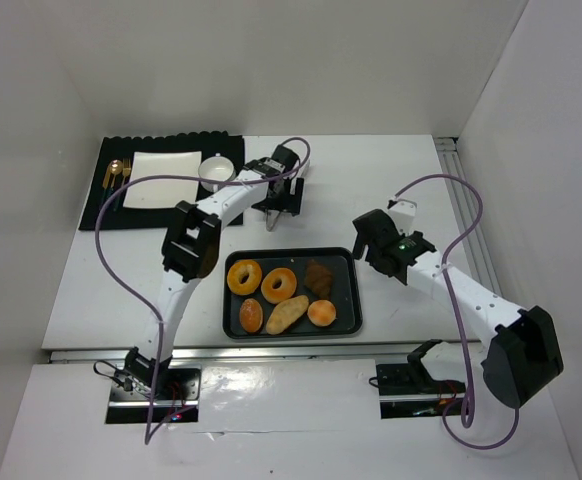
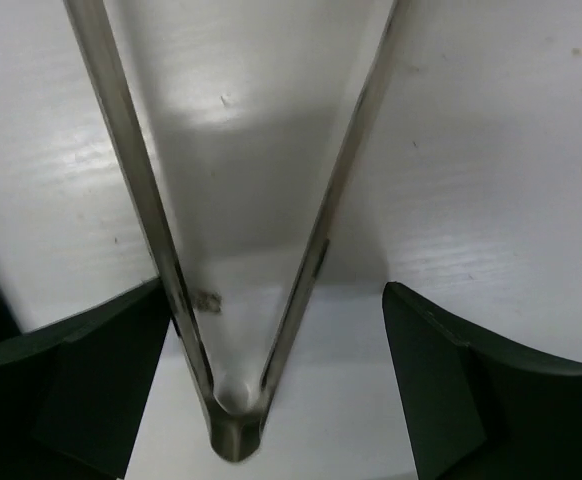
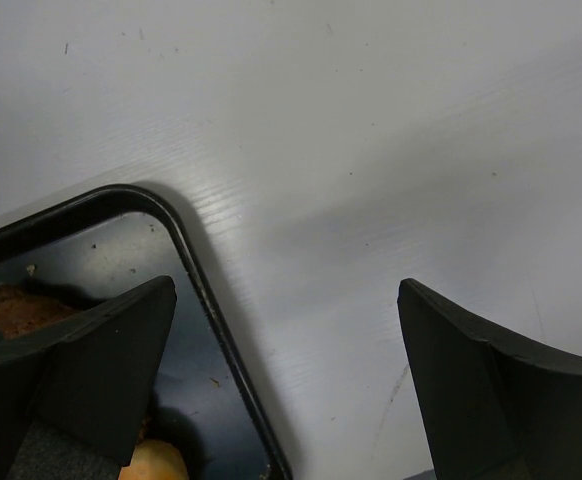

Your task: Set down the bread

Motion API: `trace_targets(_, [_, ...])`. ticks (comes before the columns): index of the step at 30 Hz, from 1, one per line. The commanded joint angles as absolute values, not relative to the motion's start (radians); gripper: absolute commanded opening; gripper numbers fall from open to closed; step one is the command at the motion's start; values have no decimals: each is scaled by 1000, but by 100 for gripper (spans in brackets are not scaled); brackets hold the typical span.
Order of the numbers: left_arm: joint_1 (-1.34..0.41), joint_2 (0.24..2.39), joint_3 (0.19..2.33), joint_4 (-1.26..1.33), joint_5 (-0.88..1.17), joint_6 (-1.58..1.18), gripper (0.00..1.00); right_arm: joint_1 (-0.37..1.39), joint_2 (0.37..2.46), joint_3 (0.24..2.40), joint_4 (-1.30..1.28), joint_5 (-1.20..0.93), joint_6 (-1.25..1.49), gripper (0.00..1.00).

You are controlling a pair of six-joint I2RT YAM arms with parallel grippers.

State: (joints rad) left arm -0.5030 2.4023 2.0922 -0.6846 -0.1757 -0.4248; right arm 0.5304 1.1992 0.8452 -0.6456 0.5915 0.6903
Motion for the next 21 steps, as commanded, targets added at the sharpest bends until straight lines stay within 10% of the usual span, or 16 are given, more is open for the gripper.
trace_targets(1, [-491, 2476, 2200, -686, -150, -391, 99, 538, 1198, 871, -603, 600, 686, 99])
trace_targets(9, [-472, 2625, 2428, -675, -192, -371, 96, 538, 1189, 862, -594, 591, 686, 99])
trace_targets(15, [-482, 2490, 2356, -618, -178, -373, 37, 538, 1167, 862, -606, 609, 704, 99])
trace_targets(21, [-505, 2214, 2249, -607, -204, -324, 30, 538, 1138, 853, -615, 609, 713, 99])
